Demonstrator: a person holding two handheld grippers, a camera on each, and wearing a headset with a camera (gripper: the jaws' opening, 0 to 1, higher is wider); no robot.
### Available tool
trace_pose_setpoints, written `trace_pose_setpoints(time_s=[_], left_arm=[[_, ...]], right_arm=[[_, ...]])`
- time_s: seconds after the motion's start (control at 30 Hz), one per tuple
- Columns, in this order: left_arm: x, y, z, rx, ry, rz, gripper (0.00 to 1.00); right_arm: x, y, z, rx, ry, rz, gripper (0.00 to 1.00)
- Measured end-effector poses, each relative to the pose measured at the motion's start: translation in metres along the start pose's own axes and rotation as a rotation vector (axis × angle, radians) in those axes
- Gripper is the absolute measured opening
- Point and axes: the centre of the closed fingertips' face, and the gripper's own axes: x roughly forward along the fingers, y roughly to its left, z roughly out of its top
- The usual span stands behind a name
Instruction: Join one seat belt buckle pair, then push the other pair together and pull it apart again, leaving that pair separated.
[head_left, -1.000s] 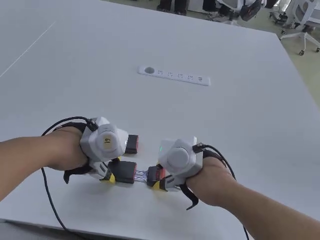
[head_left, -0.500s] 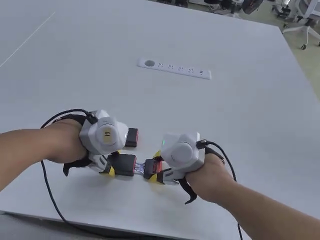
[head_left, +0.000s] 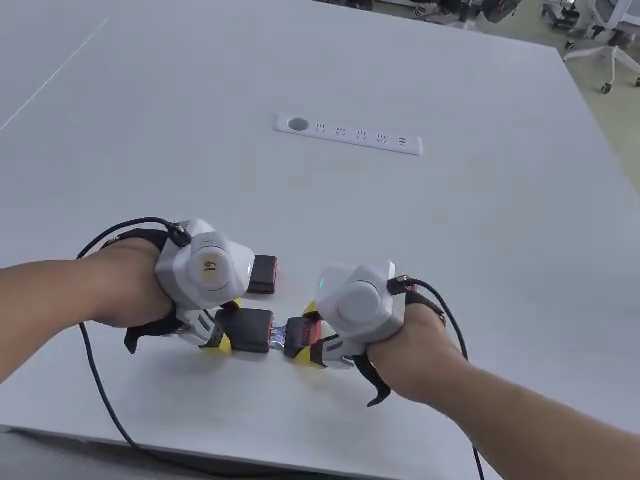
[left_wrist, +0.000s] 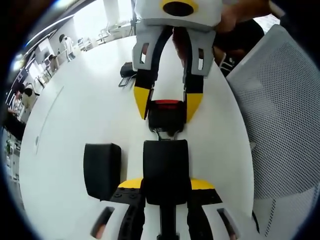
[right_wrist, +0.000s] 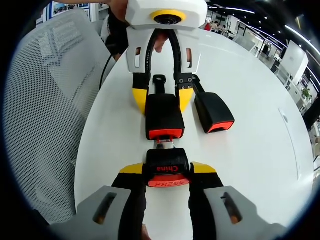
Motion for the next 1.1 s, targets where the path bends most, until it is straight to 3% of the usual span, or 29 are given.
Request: trace_pose_setpoints(time_s=[0.33,0.57,0.8,0.87,0.9,1.1], left_arm=[[0.0,0.0,0.0,0.005,-0.001,-0.001,0.32],[0.0,0.0,0.0,0.007,0.015,0.003,0.31],[0.0,0.0,0.0,0.0,0.004,0.004,0.31],[0.0,0.0,-0.001,-0.005,0.004,0.005,0.31],[0.0,0.001,-0.002,-0.004,0.003,0.007,0.31],[0.0,0.0,-0.002,-0.007,0.0,0.008,0.32]], right_arm=[[0.007,0.001,0.009,-0.012,0.013,-0.005,0.3],[0.007,0.0,0.009,-0.023,0.019,0.001,0.29],[0.008,0.0,0.009,-0.033,0.025,0.005,0.29],[0.009,-0.001,0.012,-0.074,0.025,0.014,0.29],[0.008,0.0,0.013,-0.046,0.019,0.003,0.29],[0.007,0.001,0.012,-0.042,0.021,0.001,0.3]])
